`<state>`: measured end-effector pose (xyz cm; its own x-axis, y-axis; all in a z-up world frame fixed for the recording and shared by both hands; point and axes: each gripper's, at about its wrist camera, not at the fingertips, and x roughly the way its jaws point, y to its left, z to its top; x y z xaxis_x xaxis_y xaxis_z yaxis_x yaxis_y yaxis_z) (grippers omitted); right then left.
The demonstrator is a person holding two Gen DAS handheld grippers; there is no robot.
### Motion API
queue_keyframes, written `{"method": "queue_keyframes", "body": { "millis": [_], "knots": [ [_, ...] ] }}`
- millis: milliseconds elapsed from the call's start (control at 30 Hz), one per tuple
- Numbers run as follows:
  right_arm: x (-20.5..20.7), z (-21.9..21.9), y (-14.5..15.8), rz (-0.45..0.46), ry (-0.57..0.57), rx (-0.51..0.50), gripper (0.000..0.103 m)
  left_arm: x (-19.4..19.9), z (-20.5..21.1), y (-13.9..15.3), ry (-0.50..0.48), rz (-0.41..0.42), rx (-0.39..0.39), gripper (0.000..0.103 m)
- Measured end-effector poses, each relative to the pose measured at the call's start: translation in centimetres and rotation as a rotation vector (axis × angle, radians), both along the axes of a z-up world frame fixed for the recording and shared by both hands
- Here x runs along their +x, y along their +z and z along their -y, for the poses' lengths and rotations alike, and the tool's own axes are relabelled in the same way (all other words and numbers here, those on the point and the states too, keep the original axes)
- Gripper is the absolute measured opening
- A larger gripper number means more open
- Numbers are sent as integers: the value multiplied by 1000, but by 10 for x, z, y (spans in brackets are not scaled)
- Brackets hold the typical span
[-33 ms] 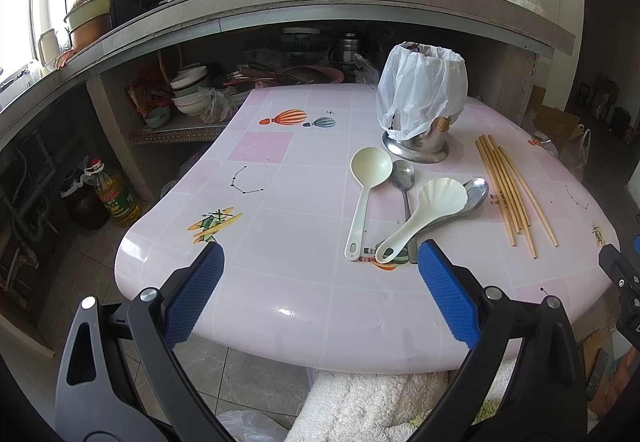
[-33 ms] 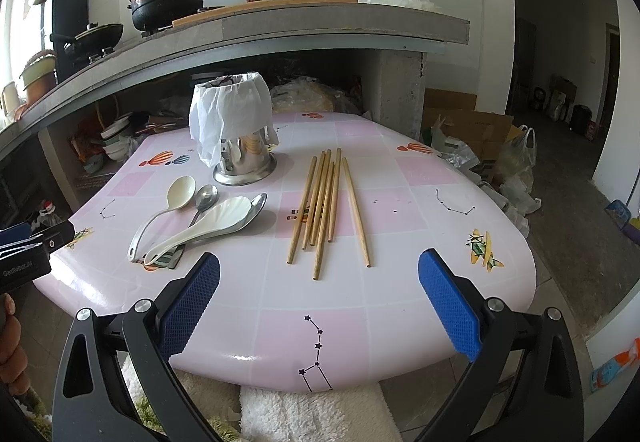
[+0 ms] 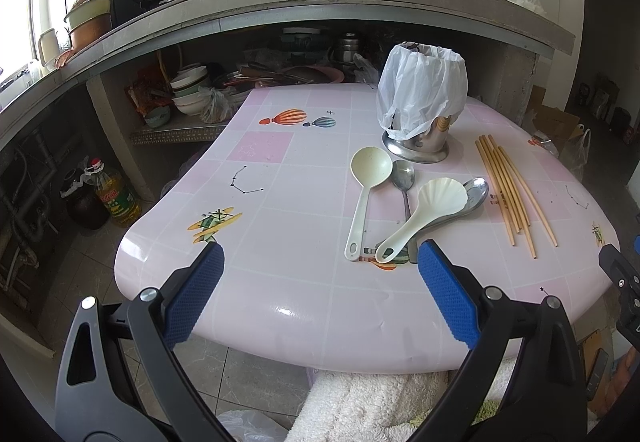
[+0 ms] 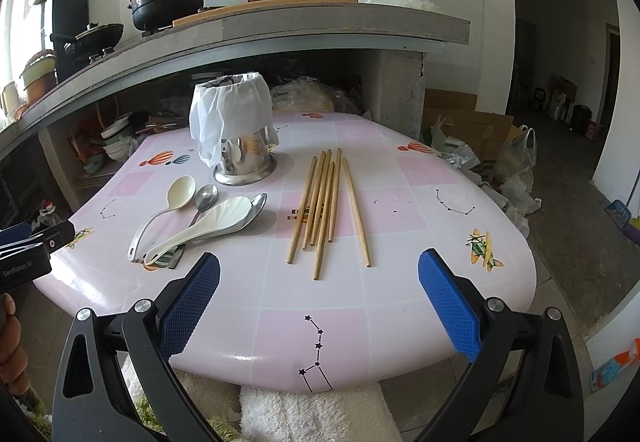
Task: Organize utensils
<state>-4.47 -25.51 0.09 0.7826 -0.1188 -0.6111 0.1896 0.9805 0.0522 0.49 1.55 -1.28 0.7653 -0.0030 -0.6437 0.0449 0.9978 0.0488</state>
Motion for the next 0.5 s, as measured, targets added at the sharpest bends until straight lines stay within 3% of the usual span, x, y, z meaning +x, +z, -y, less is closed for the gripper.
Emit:
{"method": "queue_keyframes", "body": {
  "millis": [500],
  "knots": [
    [30, -3, -4, -10, 40, 19, 97, 19, 1, -6, 8, -24, 39, 94]
  ]
}}
